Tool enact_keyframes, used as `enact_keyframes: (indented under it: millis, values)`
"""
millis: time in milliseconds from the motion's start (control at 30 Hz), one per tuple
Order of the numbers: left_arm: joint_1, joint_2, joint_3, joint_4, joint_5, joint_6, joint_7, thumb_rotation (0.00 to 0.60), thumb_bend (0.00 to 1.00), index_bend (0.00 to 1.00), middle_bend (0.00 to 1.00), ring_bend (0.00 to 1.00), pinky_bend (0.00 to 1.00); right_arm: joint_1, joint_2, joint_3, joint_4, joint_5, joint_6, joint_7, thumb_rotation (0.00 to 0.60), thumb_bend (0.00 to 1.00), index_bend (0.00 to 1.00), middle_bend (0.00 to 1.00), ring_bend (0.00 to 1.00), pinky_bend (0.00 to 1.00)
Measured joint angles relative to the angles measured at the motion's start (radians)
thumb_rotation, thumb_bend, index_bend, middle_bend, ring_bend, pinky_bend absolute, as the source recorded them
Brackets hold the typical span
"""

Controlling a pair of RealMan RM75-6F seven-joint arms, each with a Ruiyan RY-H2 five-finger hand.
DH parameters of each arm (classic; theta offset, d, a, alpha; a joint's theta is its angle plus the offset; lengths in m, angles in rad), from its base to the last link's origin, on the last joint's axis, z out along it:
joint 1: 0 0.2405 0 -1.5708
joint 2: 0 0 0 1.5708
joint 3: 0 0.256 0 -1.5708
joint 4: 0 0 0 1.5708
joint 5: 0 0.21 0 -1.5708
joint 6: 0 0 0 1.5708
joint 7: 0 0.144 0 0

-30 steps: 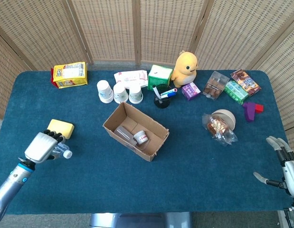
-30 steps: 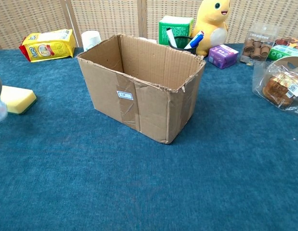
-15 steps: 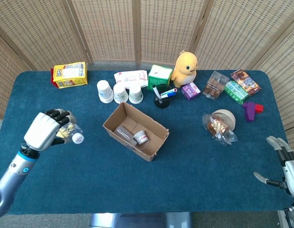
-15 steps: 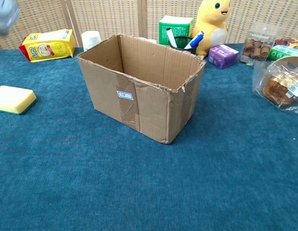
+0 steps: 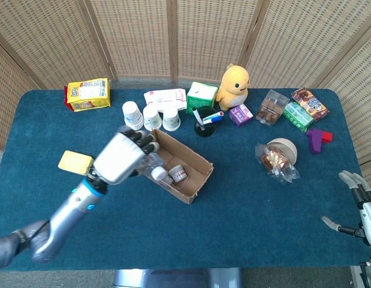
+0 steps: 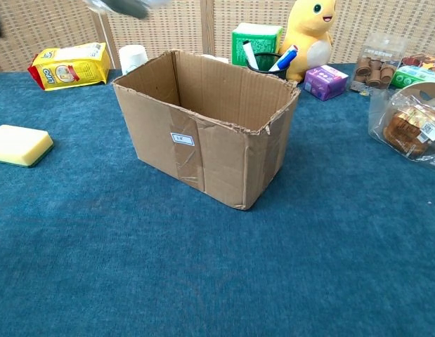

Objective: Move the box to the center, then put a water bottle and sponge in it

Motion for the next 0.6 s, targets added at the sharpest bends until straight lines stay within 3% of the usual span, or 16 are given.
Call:
enact_keyframes:
  millis: [100,267,333,433,600]
  values:
    - [-0.032,-0.063,-0.004,0.008,-0.041,-0.026,0.066,0.6,0.08,0.52,0.57,0.45,0.63,0.0,0.001,0.001,0.003,0.004,-0.001,0.008,0.6,0.0,0.1,0.03,0.07,0.17]
    - [-0.056,-0.101,-0.004,0.007,-0.144,-0.063,0.146,0.6,0.08,0.33,0.19,0.15,0.47,0.0,0.002,0.003,0.005,0.004,0.0,0.015,0.6,0.0,0.1,0.03,0.07,0.17]
    - [-0.06,-0.1,-0.003,-0.005,-0.186,-0.073,0.177,0.6,0.08,0.2,0.05,0.04,0.4,0.0,0.001,0.002,0.006,0.004,0.0,0.014,0.6,0.0,0.1,0.03,0.07,0.17]
    - [-0.065,-0.087,0.001,-0.036,-0.255,-0.088,0.234,0.6,0.08,0.01,0.0,0.0,0.31,0.0,0.0,0.002,0.007,0.003,0.001,0.013,0.6,0.0,0.1,0.03,0.07,0.17]
    - [-0.067,-0.047,0.012,-0.096,-0.318,-0.092,0.268,0.6,0.07,0.0,0.0,0.0,0.29,0.0,-0.001,-0.001,0.004,-0.002,0.002,0.004,0.6,0.0,0.1,0.03,0.07,0.17]
